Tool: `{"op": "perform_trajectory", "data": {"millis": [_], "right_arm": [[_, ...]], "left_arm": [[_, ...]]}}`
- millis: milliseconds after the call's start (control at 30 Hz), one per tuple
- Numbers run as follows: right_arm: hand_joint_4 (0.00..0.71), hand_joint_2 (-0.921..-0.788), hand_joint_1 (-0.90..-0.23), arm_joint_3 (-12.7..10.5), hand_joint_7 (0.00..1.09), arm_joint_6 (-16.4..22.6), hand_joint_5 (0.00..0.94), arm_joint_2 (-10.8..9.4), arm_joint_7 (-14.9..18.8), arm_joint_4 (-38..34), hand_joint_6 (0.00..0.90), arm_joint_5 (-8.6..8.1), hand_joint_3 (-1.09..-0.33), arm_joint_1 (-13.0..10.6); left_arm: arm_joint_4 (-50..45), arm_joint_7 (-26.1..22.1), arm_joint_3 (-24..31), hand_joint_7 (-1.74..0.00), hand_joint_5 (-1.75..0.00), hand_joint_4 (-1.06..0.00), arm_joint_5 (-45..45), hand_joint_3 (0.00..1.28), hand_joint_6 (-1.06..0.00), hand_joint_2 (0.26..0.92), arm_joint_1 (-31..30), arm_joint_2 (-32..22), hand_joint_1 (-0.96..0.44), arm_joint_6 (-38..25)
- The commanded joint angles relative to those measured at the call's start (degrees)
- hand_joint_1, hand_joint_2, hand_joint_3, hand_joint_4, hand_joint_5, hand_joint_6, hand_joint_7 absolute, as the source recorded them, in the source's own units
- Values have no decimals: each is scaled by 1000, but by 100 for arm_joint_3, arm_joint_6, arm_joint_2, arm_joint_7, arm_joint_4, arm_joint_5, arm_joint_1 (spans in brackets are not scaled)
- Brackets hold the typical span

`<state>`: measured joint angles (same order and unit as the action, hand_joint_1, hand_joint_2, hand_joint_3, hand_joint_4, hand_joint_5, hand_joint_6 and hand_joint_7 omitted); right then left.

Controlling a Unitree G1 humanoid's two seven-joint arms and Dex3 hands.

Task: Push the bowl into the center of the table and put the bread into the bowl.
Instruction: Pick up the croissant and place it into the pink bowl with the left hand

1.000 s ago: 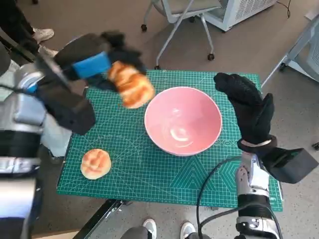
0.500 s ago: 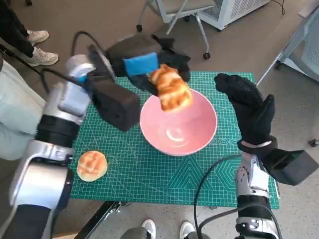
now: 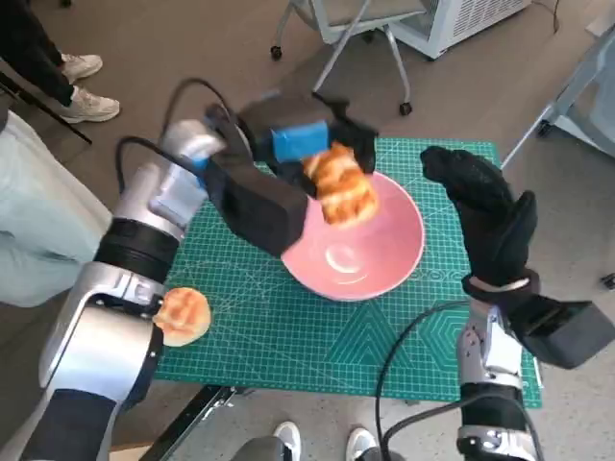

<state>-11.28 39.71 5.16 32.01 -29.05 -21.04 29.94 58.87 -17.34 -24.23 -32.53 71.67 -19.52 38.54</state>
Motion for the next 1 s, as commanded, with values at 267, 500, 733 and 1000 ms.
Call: {"op": "perform_trajectory", "data": {"millis": [267,500,733,1000], "right_arm": [[173,-921,-657,13,473,-80,0,17,-184,102,57,81,-818,-241],[173,-921,-655,31,476,-84,0,14,-188,75,56,90,-817,-210],[173,-921,-654,45,478,-55,1,4,-169,15,56,102,-815,-170],[174,-921,-652,60,479,-29,1,-12,-118,-27,57,76,-819,-142]], "left_arm": [[383,6,-220,-152,-106,-327,-176,31,-438,843,-25,208,-34,-367],[303,-316,-94,-13,-9,-173,54,5,-336,823,-101,179,-110,-597],[191,-643,144,-1,0,-131,398,1,-302,818,-193,92,-163,-565],[-748,-1112,246,0,0,-105,497,2,-284,820,-508,-263,-201,-961]]}}
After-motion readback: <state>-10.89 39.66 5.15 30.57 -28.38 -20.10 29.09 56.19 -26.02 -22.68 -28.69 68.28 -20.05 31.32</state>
